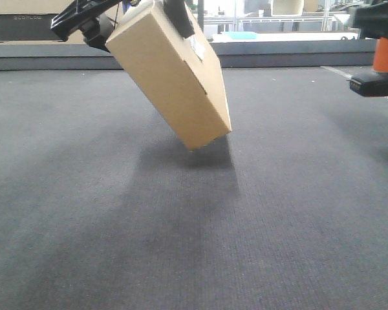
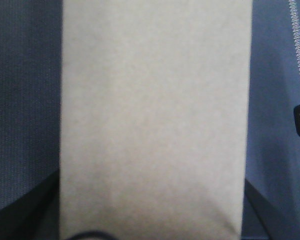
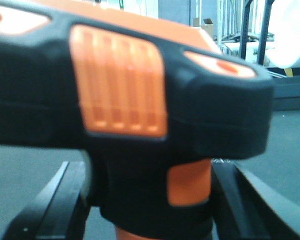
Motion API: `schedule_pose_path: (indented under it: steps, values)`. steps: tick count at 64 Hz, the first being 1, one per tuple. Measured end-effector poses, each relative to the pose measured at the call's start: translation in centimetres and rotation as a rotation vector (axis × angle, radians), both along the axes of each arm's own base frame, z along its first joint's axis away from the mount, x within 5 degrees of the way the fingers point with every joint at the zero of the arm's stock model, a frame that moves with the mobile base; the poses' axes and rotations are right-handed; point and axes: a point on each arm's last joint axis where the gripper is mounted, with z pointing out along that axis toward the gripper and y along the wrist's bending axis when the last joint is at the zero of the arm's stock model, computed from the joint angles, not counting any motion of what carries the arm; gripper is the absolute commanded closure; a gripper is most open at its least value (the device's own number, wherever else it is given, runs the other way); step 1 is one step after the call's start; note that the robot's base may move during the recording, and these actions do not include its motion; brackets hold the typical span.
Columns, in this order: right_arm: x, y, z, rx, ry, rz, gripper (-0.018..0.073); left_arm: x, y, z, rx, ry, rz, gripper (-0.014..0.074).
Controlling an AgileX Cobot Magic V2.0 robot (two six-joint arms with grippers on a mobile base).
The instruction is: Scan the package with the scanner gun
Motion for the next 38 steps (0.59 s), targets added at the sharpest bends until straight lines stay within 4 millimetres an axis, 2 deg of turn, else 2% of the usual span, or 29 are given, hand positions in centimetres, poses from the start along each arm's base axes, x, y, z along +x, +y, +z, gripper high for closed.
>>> schedule_pose_path:
  steps: [17, 23, 38]
  values:
    - [-1.0, -1.2, -1.7, 0.029, -0.014, 0.045, 0.0724, 0.0, 0.0, 0.0, 0.0, 0.0, 0.0, 0.0707]
    - [-1.0, -1.1, -2.8, 0.033, 0.028, 0.057, 0.0724, 0.0, 0.0, 0.0, 0.0, 0.0, 0.0, 0.0707]
    - [-0.8, -0.9, -4.1, 0.029, 0.071, 0.079, 0.0724, 0.0, 0.0, 0.0, 0.0, 0.0, 0.0, 0.0707]
